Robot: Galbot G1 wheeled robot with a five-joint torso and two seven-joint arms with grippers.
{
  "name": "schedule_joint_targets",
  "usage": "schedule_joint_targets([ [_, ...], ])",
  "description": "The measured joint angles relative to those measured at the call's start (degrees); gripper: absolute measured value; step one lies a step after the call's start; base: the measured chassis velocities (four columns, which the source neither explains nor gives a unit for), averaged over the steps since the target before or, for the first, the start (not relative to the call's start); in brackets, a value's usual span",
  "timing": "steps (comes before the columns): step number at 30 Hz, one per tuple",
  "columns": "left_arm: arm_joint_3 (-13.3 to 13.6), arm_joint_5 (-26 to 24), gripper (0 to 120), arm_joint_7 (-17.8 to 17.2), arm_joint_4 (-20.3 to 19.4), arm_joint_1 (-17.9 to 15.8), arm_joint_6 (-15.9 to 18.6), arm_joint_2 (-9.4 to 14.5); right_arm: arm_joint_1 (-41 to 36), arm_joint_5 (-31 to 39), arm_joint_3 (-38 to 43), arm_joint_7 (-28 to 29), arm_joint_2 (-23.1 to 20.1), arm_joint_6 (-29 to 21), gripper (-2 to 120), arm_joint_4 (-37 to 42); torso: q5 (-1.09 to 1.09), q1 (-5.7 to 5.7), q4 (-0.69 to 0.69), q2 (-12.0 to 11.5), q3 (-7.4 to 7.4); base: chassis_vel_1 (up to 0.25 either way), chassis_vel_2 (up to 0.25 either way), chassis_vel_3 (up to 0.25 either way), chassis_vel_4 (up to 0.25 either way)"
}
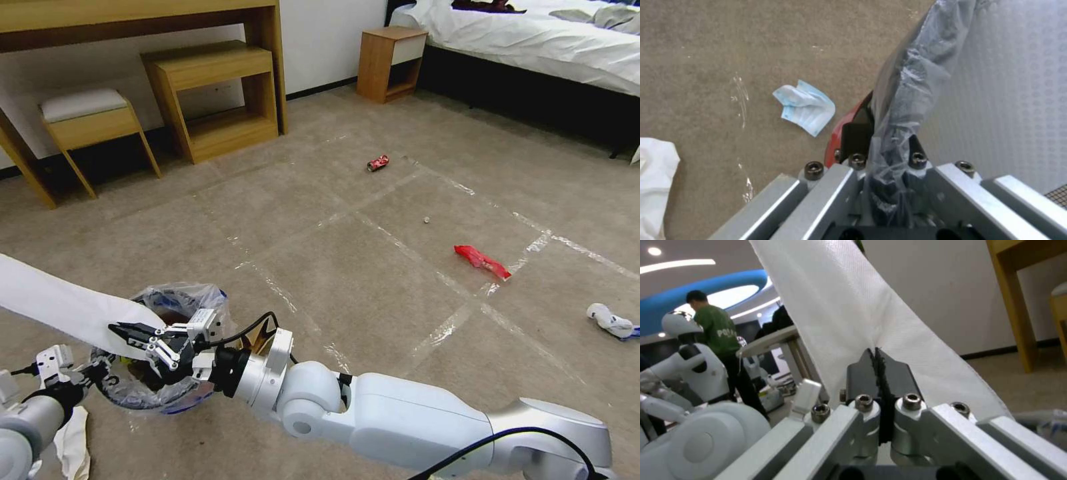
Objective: Pick up the trash bin and place the garbage on the floor into it.
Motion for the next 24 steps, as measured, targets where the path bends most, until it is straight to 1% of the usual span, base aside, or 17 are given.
schedule_joint_targets([
  [11, 0.4, 0.0, 1, 0.3, -1.5, 0.4, -0.1, -0.5, -0.3, -0.5, -0.8, -0.9, 0.5, 1.2, 0, -3.8, 0.00, 0.00, 0.00, 0.0, 0.00, 0.000, 0.000, 0.000, 0.000],
  [24, 0.4, -0.4, 1, 0.3, -1.6, 0.4, -0.1, 0.1, -0.9, -1.2, -1.3, -1.8, 1.5, 2.3, 0, -8.2, 0.00, 0.00, 0.00, 0.0, 0.00, 0.000, 0.000, 0.000, 0.000],
])
